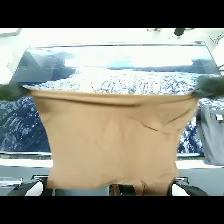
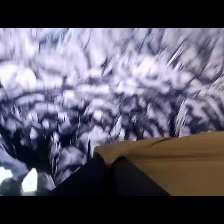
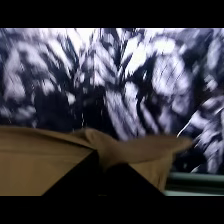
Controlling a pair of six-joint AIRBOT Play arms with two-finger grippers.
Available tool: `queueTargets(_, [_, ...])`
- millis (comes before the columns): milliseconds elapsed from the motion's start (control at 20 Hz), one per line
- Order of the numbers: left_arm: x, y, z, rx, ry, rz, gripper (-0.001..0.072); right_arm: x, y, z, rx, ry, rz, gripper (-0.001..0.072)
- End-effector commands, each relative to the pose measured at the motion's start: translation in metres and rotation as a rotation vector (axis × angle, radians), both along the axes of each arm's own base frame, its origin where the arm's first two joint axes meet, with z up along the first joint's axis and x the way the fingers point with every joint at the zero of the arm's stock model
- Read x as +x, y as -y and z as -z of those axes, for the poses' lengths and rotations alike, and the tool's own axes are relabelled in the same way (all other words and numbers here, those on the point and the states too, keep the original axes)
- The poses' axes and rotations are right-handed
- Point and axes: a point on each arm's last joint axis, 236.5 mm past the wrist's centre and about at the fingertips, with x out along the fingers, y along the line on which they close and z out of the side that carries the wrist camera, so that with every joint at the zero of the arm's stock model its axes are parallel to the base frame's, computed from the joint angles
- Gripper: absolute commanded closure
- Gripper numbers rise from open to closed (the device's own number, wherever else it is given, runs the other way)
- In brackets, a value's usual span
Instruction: Fold the clothes and pants, and hang the long-sleeved shirts on hangers.
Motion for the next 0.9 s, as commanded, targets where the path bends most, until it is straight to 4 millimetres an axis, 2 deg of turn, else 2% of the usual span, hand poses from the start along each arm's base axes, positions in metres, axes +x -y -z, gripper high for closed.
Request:
queueTargets(0, [0.022, 0.004, 0.124, -0.055, -0.259, -0.024, 0.0688, 0.039, -0.026, 0.131, 0.052, -0.230, 0.023, 0.0678])
queueTargets(100, [0.054, 0.002, 0.149, -0.093, -0.269, -0.058, 0.0687, 0.086, -0.033, 0.169, 0.108, -0.154, 0.119, 0.0677])
queueTargets(200, [0.086, 0.002, 0.160, -0.131, -0.245, -0.087, 0.0687, 0.130, -0.032, 0.184, 0.135, -0.022, 0.197, 0.0677])
queueTargets(250, [0.100, -0.001, 0.163, -0.138, -0.226, -0.101, 0.0687, 0.153, -0.027, 0.183, 0.134, 0.067, 0.228, 0.0677])
queueTargets(350, [0.123, -0.008, 0.165, -0.133, -0.179, -0.130, 0.0687, 0.193, -0.013, 0.168, 0.124, 0.249, 0.287, 0.0676])
queueTargets(450, [0.138, -0.012, 0.167, -0.130, -0.154, -0.147, 0.0687, 0.221, -0.002, 0.153, 0.124, 0.383, 0.345, 0.0676])
queueTargets(550, [0.141, -0.010, 0.176, -0.131, -0.168, -0.142, 0.0687, 0.232, 0.000, 0.152, 0.135, 0.422, 0.368, 0.0676])
queueTargets(750, [0.140, -0.001, 0.201, -0.133, -0.214, -0.130, 0.0687, 0.220, -0.006, 0.186, 0.140, 0.319, 0.358, 0.0676])
queueTargets(850, [0.140, -0.001, 0.202, -0.134, -0.217, -0.131, 0.0687, 0.217, -0.006, 0.187, 0.140, 0.306, 0.354, 0.0675])
